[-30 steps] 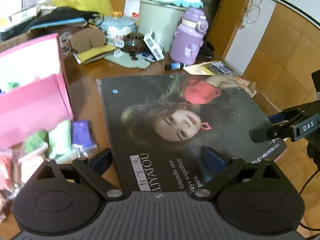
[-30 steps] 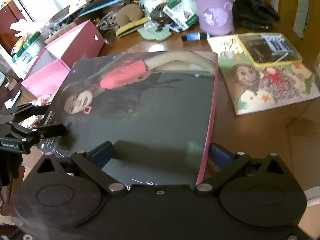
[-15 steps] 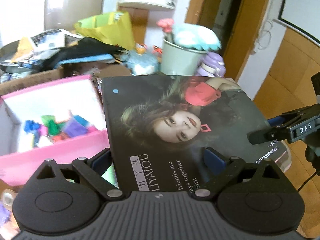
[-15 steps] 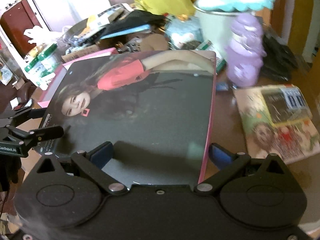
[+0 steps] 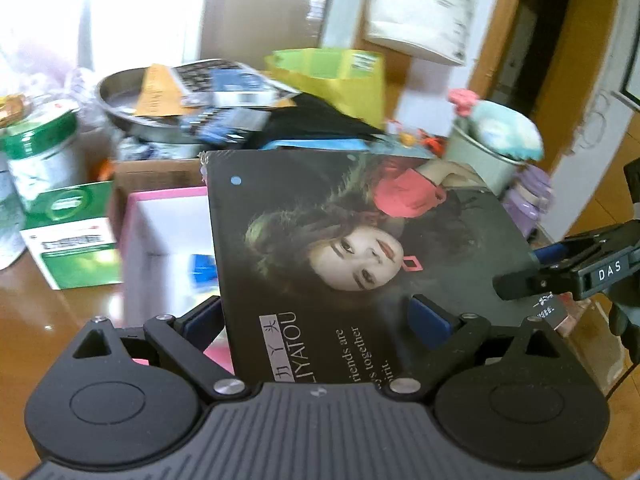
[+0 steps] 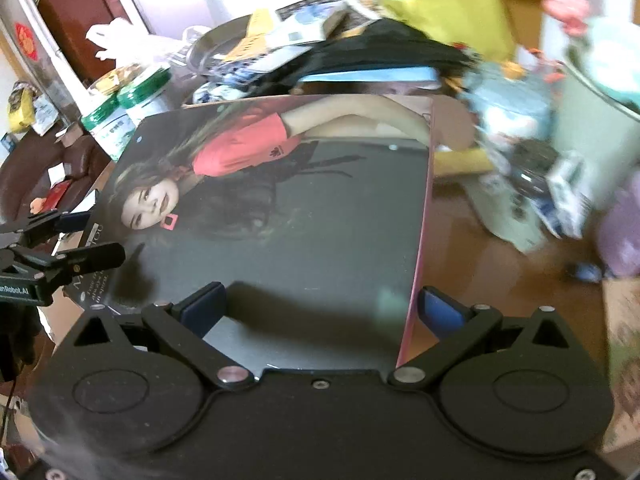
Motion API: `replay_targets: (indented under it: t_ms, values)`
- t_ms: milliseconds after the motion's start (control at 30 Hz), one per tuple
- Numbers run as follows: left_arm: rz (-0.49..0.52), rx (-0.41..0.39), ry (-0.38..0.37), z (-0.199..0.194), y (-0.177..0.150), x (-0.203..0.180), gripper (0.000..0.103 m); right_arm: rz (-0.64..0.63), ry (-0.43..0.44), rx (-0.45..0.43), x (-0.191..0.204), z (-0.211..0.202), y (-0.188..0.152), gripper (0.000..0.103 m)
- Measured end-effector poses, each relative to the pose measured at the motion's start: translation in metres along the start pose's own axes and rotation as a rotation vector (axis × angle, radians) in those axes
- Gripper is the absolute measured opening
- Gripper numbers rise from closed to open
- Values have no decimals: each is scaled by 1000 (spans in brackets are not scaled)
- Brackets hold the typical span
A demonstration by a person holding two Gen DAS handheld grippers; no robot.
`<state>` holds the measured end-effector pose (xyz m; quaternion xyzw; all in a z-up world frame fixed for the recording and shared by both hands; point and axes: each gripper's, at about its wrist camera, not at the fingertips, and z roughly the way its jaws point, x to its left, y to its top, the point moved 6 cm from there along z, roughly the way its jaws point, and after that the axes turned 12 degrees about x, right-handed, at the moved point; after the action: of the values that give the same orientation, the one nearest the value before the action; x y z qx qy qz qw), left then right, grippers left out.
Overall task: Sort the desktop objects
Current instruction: 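Lift the magazine with both grippers and carry it toward the pink box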
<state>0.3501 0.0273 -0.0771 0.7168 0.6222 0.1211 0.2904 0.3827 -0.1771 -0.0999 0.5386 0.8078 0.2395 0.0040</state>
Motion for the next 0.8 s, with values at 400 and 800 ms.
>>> replay_targets:
  t_ms: [400,800]
  values:
    - [-27,46,7,16,23,99,98,3,-7,32,55,52,60,103]
    - [-31,118,-62,54,29,126,98,36,-54,62,58,71,63,103]
